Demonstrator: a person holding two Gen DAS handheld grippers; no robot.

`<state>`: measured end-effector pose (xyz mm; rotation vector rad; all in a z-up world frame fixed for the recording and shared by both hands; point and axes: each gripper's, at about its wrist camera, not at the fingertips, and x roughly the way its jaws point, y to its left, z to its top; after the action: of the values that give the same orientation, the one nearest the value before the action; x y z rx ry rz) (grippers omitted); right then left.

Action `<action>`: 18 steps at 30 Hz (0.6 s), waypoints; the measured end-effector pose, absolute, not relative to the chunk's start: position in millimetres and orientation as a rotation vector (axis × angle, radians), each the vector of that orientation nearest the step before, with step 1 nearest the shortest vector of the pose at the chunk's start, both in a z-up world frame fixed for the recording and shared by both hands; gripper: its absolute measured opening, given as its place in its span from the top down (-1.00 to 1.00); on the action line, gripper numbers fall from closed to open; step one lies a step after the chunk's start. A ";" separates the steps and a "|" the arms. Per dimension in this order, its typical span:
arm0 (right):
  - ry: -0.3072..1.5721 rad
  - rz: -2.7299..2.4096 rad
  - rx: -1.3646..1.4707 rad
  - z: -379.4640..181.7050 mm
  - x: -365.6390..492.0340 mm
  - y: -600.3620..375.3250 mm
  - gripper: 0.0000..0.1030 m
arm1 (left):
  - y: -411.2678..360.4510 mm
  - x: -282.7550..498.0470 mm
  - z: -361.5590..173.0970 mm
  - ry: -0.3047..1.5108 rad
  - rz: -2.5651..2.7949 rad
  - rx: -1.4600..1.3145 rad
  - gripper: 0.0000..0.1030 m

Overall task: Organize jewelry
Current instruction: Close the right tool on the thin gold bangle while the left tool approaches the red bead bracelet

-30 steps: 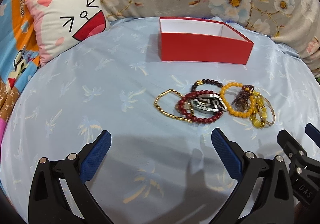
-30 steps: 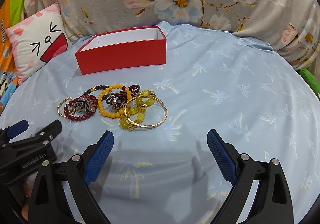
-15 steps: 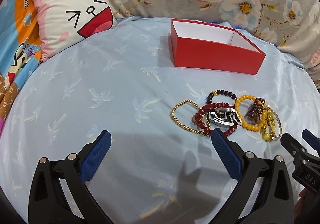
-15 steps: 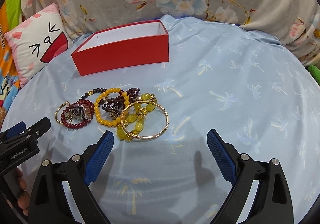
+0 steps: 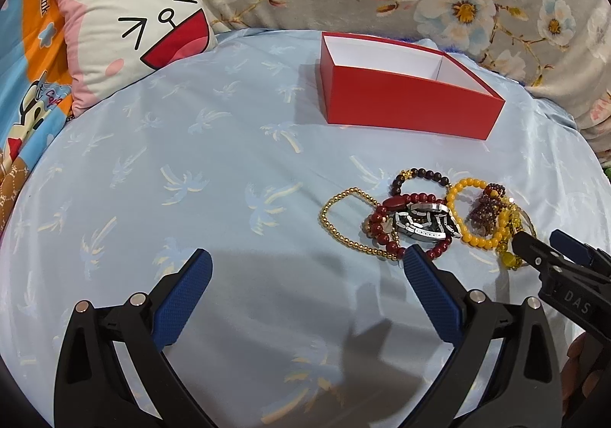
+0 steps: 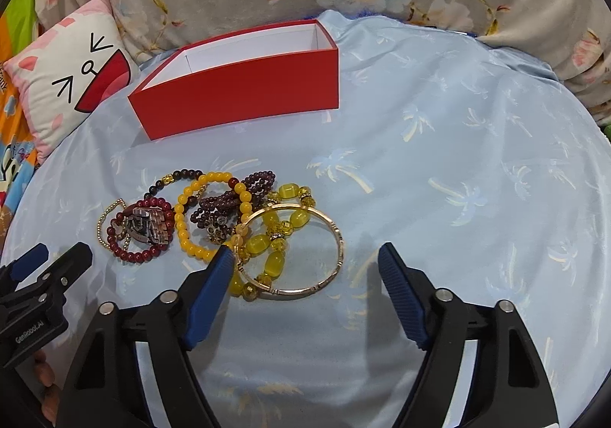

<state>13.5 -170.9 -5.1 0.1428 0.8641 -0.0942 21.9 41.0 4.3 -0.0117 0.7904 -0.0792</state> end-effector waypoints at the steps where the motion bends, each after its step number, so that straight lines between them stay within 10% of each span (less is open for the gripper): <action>1: 0.870 -0.091 0.142 -5.9 15.0 -170.5 -0.32 | 40.8 21.4 4.6 0.788 -0.082 -0.009 -0.86; 18: 0.865 -0.069 0.164 -6.2 16.3 -172.4 -0.16 | 42.9 20.5 4.7 0.795 -0.106 -0.024 -0.86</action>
<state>16.3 -172.4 -6.2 0.1640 0.8645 -0.0687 20.5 42.9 4.7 -0.0240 0.7950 -0.1061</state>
